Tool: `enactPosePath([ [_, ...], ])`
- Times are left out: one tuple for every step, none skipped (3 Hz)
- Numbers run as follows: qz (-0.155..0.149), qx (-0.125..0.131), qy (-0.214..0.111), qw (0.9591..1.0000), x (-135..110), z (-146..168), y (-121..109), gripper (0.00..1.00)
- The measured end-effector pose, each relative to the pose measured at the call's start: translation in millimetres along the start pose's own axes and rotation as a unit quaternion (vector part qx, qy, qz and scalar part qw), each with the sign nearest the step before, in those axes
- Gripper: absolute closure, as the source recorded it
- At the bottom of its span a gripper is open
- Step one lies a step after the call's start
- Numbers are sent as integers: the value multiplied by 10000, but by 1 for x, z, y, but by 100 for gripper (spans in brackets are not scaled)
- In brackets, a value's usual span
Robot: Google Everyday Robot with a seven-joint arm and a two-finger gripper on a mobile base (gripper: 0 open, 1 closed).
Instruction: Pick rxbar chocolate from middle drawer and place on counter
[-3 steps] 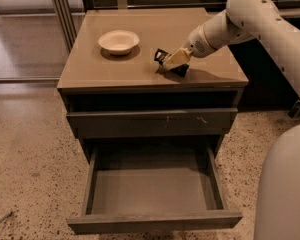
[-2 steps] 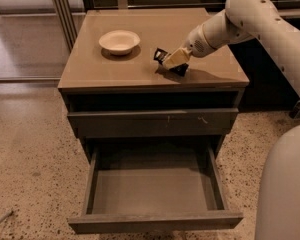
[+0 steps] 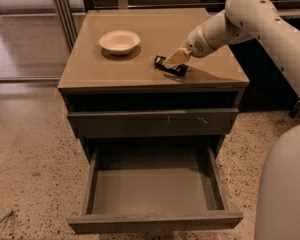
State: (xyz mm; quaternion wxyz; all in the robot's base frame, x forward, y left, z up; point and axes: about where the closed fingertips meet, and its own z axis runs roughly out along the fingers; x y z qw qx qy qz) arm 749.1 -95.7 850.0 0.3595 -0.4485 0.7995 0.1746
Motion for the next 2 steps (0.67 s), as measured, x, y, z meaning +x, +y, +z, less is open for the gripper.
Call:
enactPosePath([
  [0,0,0,10000,0,0,0,0],
  [0,-1,0,10000,0,0,0,0],
])
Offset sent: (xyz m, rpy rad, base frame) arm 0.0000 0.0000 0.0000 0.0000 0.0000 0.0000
